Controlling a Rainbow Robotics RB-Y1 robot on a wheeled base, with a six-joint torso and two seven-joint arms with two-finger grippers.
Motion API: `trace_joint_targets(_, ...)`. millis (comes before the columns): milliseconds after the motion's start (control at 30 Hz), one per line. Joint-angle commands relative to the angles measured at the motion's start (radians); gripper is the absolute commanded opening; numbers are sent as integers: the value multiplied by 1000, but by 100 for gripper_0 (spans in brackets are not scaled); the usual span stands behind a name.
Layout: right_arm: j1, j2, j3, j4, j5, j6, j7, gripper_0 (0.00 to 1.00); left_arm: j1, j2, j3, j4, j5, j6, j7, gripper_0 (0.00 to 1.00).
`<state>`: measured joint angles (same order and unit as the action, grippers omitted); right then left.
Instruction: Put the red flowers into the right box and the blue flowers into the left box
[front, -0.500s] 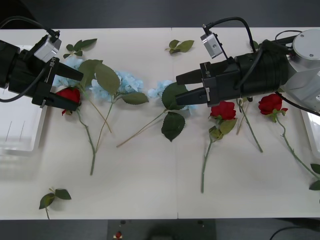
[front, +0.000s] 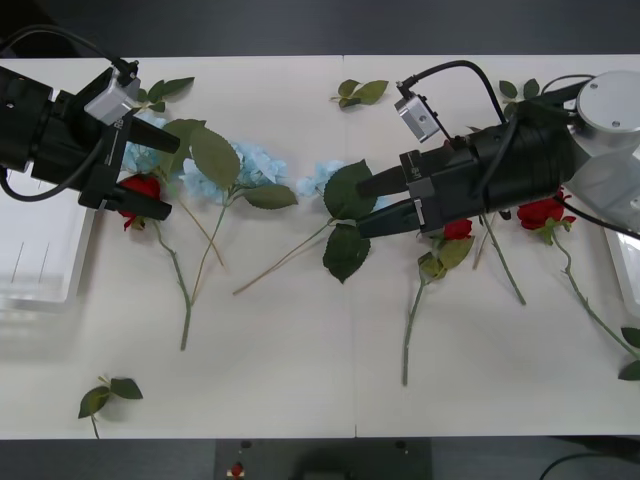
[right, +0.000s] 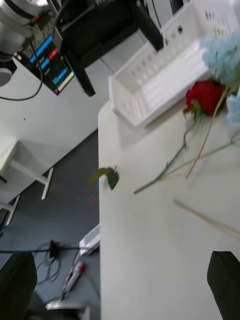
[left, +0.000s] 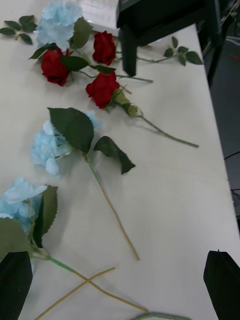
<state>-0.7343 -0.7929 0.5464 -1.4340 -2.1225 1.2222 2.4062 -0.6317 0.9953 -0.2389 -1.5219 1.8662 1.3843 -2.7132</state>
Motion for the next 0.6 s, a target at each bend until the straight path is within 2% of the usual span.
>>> trace_joint_targets(33, -79, -28, -131, -32, 116, 137, -371, 100, 49, 40, 21, -92, -71, -65, 188, 100)
trace_joint_targets(167, -96, -29, -244, -86, 240, 309, -791, 100, 126, 51, 35, -193, -183, -143, 398, 100)
trace_joint_targets(367, -97, -54, -355, -206, 520, 533, -1204, 100, 254, 52, 118, -382, -430, -162, 806, 100)
trace_joint_targets(500, -94, -71, -364, -229, 670, 620, -1254, 100, 299, 52, 139, -458, -541, -160, 989, 100)
trace_joint_targets(600, -89, -86, -364, -236, 851, 677, -1246, 100, 330, 52, 139, -504, -633, -160, 1205, 100)
